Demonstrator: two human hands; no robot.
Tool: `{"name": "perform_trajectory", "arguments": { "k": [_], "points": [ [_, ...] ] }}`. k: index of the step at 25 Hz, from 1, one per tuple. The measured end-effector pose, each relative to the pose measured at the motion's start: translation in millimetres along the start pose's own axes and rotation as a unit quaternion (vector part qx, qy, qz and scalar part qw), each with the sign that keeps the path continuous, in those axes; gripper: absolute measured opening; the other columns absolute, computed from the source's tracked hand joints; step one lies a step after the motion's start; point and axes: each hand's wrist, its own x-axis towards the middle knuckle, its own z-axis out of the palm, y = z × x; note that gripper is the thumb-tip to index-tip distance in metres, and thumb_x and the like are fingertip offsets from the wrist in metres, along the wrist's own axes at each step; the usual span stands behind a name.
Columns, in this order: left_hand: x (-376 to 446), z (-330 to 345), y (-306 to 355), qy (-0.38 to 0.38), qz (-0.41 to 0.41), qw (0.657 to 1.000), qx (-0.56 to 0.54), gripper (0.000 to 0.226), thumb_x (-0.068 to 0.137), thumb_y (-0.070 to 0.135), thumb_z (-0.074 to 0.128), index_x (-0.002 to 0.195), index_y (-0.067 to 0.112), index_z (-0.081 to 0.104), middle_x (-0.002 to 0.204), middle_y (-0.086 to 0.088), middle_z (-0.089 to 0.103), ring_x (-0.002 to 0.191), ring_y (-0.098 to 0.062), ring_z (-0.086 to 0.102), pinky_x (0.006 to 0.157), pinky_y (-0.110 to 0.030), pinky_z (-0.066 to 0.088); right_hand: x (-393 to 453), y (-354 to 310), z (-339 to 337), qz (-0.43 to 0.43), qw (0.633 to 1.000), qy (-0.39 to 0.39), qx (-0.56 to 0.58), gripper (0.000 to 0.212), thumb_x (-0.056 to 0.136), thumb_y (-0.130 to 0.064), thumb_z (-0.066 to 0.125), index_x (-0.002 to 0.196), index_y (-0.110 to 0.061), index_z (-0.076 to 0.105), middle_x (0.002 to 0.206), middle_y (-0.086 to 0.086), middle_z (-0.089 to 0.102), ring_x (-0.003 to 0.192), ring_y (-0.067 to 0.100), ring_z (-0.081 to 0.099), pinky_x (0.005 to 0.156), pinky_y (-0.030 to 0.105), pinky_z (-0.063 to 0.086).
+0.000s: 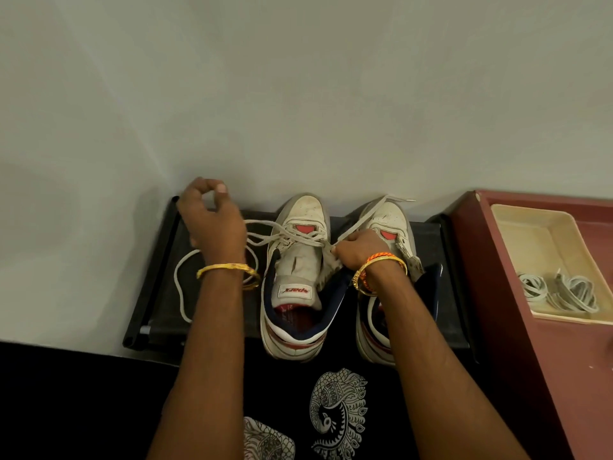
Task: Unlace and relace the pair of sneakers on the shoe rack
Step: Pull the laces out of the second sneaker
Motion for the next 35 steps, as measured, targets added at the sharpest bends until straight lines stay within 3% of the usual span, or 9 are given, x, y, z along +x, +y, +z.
{"name": "perform_trajectory", "arguments": {
  "k": [3,6,8,19,22,27,31,34,35],
  "points": [
    [-4.2,-7.7,-0.3,-0.106,0.139,0.964,0.2,0.005,0.082,0.029,0.057,0.081,0.034,0.059,0.117,0.006,0.054,0.122,-0.016,0.042,0.109,-0.052,0.024,2.0,0.3,0.7,-0.001,1.0,-0.005,-0.003,0.02,0.087,-0.017,0.056,0.095,-0.002,0.067,0.084,0.008,0.06,0.07,0.016,0.051,0.066,0.025,0.043],
    [-38.5,10.4,-7.9,-0.321,0.255,0.734,0.541,0.026,0.085,0.039,0.057,0.109,0.032,0.064,0.143,-0.001,0.036,0.138,-0.024,0.019,0.11,-0.056,0.007,1.2,-2.9,1.5,0.002,1.0,-0.009,-0.004,0.017,0.086,-0.016,0.056,0.091,-0.003,0.067,0.078,0.006,0.058,0.064,0.013,0.048,0.058,0.024,0.04],
    [-53.6,24.0,-11.2,-0.359,0.27,0.675,0.586,0.034,0.088,0.04,0.056,0.12,0.03,0.059,0.148,-0.005,0.031,0.14,-0.028,0.016,0.11,-0.057,0.007,2.3,-3.1,1.5,0.004,1.0,-0.006,-0.012,0.014,0.084,-0.014,0.056,0.082,-0.004,0.065,0.07,0.004,0.056,0.062,0.013,0.048,0.053,0.023,0.039],
    [-56.7,31.8,-27.4,-0.328,0.278,0.738,0.521,0.025,0.092,0.033,0.049,0.11,0.025,0.063,0.154,-0.007,0.011,0.137,-0.028,0.02,0.103,-0.05,0.024,-0.5,-1.3,2.6,-0.003,1.0,0.012,-0.009,0.016,0.083,-0.016,0.054,0.078,-0.004,0.063,0.067,0.005,0.053,0.064,0.019,0.049,0.055,0.024,0.038],
    [-50.2,28.8,-25.6,-0.297,0.214,0.812,0.455,0.019,0.092,0.032,0.05,0.1,0.019,0.061,0.15,-0.007,0.017,0.13,-0.024,0.03,0.102,-0.047,0.026,-0.9,-0.2,3.6,0.003,1.0,0.025,-0.004,0.016,0.083,-0.018,0.056,0.074,-0.006,0.061,0.061,0.004,0.05,0.057,0.016,0.045,0.055,0.024,0.038],
    [-17.1,8.3,-15.4,-0.073,-0.045,0.994,0.072,0.022,0.095,0.014,0.043,0.073,0.013,0.046,0.093,-0.012,0.053,0.073,-0.014,0.051,0.071,-0.019,0.044,-2.3,-2.1,2.7,-0.005,1.0,0.016,-0.004,0.021,0.087,-0.022,0.056,0.079,-0.004,0.061,0.063,0.003,0.05,0.058,0.013,0.044,0.061,0.025,0.039],
    [-10.6,0.4,-0.2,0.02,-0.195,0.956,-0.217,0.022,0.098,0.016,0.035,0.078,0.017,0.043,0.064,0.001,0.05,0.051,-0.009,0.052,0.057,-0.025,0.051,-1.7,-1.6,3.8,-0.008,1.0,0.016,-0.014,0.021,0.086,-0.018,0.054,0.086,-0.001,0.066,0.071,0.007,0.055,0.066,0.017,0.049,0.068,0.03,0.046],
    [-19.7,8.9,8.2,-0.1,-0.022,0.995,0.011,0.001,0.092,0.015,0.048,0.092,0.014,0.047,0.068,0.002,0.048,0.055,-0.008,0.048,0.051,-0.018,0.042,0.1,-1.3,4.4,-0.008,1.0,0.017,-0.014,0.025,0.088,-0.019,0.053,0.095,0.001,0.067,0.08,0.007,0.057,0.078,0.02,0.052,0.082,0.035,0.05],
    [-26.5,14.0,5.9,-0.183,0.077,0.963,0.182,0.01,0.091,0.019,0.054,0.099,0.015,0.052,0.076,0.0,0.054,0.066,-0.011,0.054,0.058,-0.019,0.044,0.5,-1.2,4.3,-0.008,1.0,0.015,-0.014,0.026,0.089,-0.019,0.052,0.096,0.001,0.067,0.079,0.007,0.057,0.078,0.02,0.052,0.083,0.034,0.049]
  ]
}}
